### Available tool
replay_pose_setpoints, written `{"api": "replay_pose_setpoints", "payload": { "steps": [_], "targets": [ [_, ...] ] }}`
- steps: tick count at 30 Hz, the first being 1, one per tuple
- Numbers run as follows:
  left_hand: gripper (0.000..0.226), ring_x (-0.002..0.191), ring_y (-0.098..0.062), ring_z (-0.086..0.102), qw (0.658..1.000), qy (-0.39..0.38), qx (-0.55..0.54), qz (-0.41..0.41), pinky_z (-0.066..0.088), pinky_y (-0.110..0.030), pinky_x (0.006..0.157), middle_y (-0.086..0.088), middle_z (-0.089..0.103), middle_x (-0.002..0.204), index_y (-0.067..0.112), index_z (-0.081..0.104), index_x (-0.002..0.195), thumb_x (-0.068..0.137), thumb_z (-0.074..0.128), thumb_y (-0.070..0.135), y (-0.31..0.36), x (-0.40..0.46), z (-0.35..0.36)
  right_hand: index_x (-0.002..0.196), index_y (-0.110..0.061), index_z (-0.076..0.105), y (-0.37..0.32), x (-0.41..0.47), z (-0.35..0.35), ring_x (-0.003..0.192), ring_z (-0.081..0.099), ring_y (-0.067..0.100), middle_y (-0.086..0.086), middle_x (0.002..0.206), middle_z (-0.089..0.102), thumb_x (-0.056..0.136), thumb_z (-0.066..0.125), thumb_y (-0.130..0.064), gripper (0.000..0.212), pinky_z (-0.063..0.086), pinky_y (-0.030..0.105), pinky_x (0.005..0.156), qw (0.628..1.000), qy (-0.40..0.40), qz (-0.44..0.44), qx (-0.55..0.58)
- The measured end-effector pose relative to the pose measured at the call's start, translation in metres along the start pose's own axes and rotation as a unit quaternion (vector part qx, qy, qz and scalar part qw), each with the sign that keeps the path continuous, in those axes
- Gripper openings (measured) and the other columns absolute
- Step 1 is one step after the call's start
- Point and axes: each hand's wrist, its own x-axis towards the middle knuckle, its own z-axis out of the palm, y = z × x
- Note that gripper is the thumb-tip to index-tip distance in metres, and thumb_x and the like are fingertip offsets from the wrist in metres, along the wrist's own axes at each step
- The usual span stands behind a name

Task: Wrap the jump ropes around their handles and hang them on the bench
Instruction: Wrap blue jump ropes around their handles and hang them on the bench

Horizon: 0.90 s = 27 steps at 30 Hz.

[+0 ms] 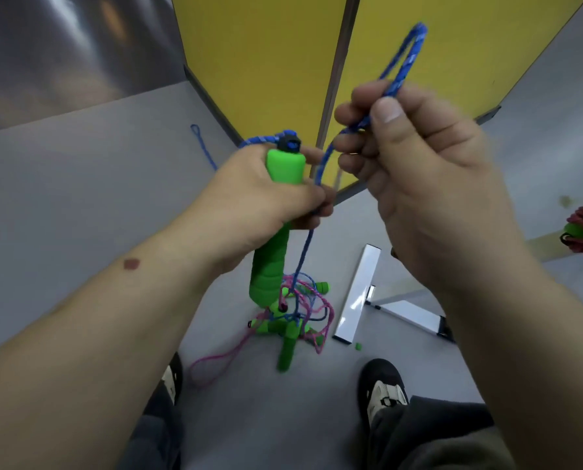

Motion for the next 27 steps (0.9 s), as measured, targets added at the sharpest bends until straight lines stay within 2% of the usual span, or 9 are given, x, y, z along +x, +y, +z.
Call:
{"api": "replay_pose_setpoints", "payload": {
  "steps": [3, 6, 9, 13, 15, 18, 21, 24, 27],
  "targets": [
    [0.034, 0.071, -0.022, 0.072, 0.995, 0.036, -0.090, 0.008, 0.060, -0.028, 0.062, -0.007, 0.073, 0.074, 0.006, 0.058, 0.121, 0.091, 0.071, -0.005, 0.007, 0.001, -0.001, 0.114, -0.014, 0.066, 0.007, -0.001, -0.002, 0.085, 0.064, 0.016, 0.004, 0.110, 0.071, 0.097, 0.053, -0.015, 0.021, 0.052, 0.032, 0.078, 1.000, -0.002, 0.029, -0.011],
    [0.034, 0.072, -0.017, 0.073, 0.984, 0.043, -0.174, 0.001, 0.059, -0.023, 0.059, -0.007, 0.075, 0.078, 0.009, 0.058, 0.120, 0.091, 0.070, -0.003, 0.015, 0.000, -0.001, 0.123, -0.012, 0.063, 0.022, -0.004, -0.003, 0.080, 0.065, 0.012, 0.000, 0.109, 0.072, 0.092, 0.057, -0.016, 0.032, 0.053, 0.033, 0.076, 0.995, -0.002, 0.095, -0.025],
    [0.023, 0.071, -0.016, 0.075, 0.972, 0.055, -0.230, 0.001, 0.058, -0.022, 0.058, -0.006, 0.076, 0.080, 0.010, 0.060, 0.114, 0.095, 0.066, -0.002, 0.021, -0.001, -0.001, 0.131, -0.014, 0.061, 0.033, -0.008, -0.003, 0.081, 0.062, 0.011, -0.006, 0.104, 0.072, 0.091, 0.058, -0.021, 0.041, 0.050, 0.028, 0.071, 0.984, -0.046, 0.159, -0.061],
    [0.016, 0.076, -0.017, 0.076, 0.962, 0.087, -0.258, 0.002, 0.057, -0.022, 0.058, -0.007, 0.076, 0.080, 0.010, 0.057, 0.105, 0.096, 0.066, -0.001, 0.021, 0.003, -0.006, 0.100, -0.019, 0.074, 0.036, -0.018, -0.003, 0.071, 0.056, 0.008, -0.013, 0.078, 0.070, 0.098, 0.061, -0.024, 0.014, 0.047, 0.030, 0.067, 0.951, -0.146, 0.203, -0.184],
    [0.016, 0.079, -0.020, 0.077, 0.961, 0.109, -0.254, 0.009, 0.058, -0.023, 0.060, -0.008, 0.075, 0.081, 0.010, 0.055, 0.101, 0.096, 0.066, -0.001, 0.017, 0.005, -0.009, 0.096, -0.018, 0.074, 0.036, -0.018, -0.003, 0.069, 0.055, 0.011, -0.009, 0.077, 0.070, 0.101, 0.058, -0.020, 0.017, 0.047, 0.030, 0.066, 0.953, -0.131, 0.197, -0.190],
    [0.017, 0.084, -0.025, 0.079, 0.969, 0.119, -0.215, 0.004, 0.059, -0.026, 0.064, -0.013, 0.076, 0.092, 0.010, 0.056, 0.101, 0.096, 0.065, -0.002, 0.012, 0.007, -0.014, 0.103, -0.015, 0.072, 0.034, -0.013, -0.004, 0.066, 0.053, 0.013, 0.000, 0.081, 0.070, 0.103, 0.053, -0.016, 0.019, 0.046, 0.028, 0.061, 0.975, -0.061, 0.163, -0.137],
    [0.024, 0.087, -0.026, 0.079, 0.987, 0.064, -0.144, -0.033, 0.058, -0.026, 0.062, -0.017, 0.077, 0.102, 0.005, 0.057, 0.115, 0.094, 0.066, -0.004, 0.006, 0.005, -0.011, 0.106, -0.019, 0.072, 0.033, -0.009, -0.006, 0.066, 0.055, 0.014, 0.000, 0.082, 0.069, 0.104, 0.051, -0.014, 0.022, 0.048, 0.027, 0.062, 0.989, -0.020, 0.119, -0.086],
    [0.040, 0.076, -0.022, 0.074, 0.997, 0.002, -0.062, -0.048, 0.058, -0.029, 0.065, -0.012, 0.070, 0.089, -0.003, 0.058, 0.124, 0.088, 0.073, -0.004, -0.002, 0.002, -0.002, 0.113, -0.018, 0.070, 0.033, -0.007, -0.007, 0.070, 0.057, 0.015, 0.000, 0.086, 0.070, 0.103, 0.050, -0.013, 0.022, 0.050, 0.027, 0.065, 0.993, 0.003, 0.102, -0.055],
    [0.042, 0.071, -0.022, 0.071, 0.999, -0.005, -0.023, -0.040, 0.059, -0.032, 0.066, -0.013, 0.068, 0.081, -0.003, 0.060, 0.123, 0.084, 0.076, -0.004, -0.005, 0.001, 0.004, 0.115, -0.018, 0.068, 0.031, -0.007, -0.007, 0.069, 0.059, 0.014, -0.004, 0.086, 0.073, 0.104, 0.049, -0.007, 0.025, 0.051, 0.026, 0.066, 0.994, 0.018, 0.097, -0.046]
  ]
}}
